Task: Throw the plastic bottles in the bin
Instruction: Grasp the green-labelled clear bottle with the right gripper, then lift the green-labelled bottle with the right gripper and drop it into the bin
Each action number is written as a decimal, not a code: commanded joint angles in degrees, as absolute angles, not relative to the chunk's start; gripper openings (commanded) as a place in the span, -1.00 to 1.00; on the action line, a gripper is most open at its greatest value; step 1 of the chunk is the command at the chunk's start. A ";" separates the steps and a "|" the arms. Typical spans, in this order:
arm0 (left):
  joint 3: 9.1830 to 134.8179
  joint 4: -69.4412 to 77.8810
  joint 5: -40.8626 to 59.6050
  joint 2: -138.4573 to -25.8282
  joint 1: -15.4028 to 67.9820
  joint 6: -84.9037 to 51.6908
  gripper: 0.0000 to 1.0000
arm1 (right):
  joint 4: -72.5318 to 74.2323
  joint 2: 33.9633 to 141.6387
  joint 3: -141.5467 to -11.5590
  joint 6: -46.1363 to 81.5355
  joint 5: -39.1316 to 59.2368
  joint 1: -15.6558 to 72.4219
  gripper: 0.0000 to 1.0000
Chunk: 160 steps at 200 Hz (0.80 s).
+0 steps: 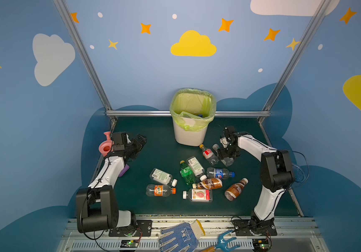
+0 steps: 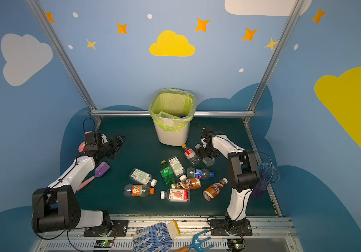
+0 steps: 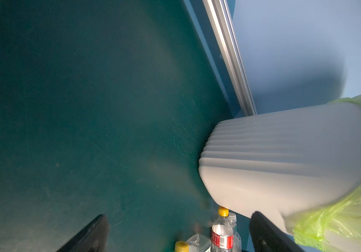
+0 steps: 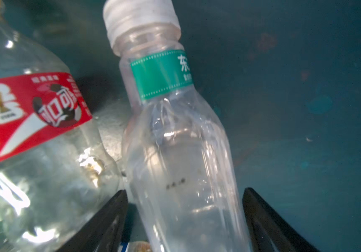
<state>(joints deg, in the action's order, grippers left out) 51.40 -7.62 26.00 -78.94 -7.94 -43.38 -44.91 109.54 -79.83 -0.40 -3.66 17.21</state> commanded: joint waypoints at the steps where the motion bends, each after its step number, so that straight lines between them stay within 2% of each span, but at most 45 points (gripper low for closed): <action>1: 50.36 -8.68 25.64 -77.70 -8.44 -42.19 1.00 | -48.42 111.89 -82.79 -2.91 -5.28 17.60 0.65; 27: 49.93 -9.04 25.58 -77.45 -8.81 -41.82 1.00 | -49.65 113.87 -85.13 -3.83 -5.91 17.67 0.42; 52: 49.92 -9.56 25.40 -77.39 -9.18 -41.49 1.00 | -51.03 116.00 -86.89 -4.13 -5.89 17.90 0.33; 75: 50.10 -10.17 25.33 -77.19 -9.56 -41.07 1.00 | -51.20 116.29 -87.88 -3.56 -6.21 18.02 0.09; 89: 49.97 -10.70 24.98 -77.17 -9.84 -40.80 1.00 | -50.47 114.90 -88.19 -2.99 -5.43 17.80 0.05; 126: 49.63 -14.75 21.69 -76.93 -10.87 -41.17 1.00 | -46.94 105.51 -90.46 0.88 1.55 14.36 -0.03; 160: 48.05 -16.20 20.22 -75.75 -12.08 -41.90 1.00 | -38.27 90.25 -93.78 8.02 6.68 8.23 -0.06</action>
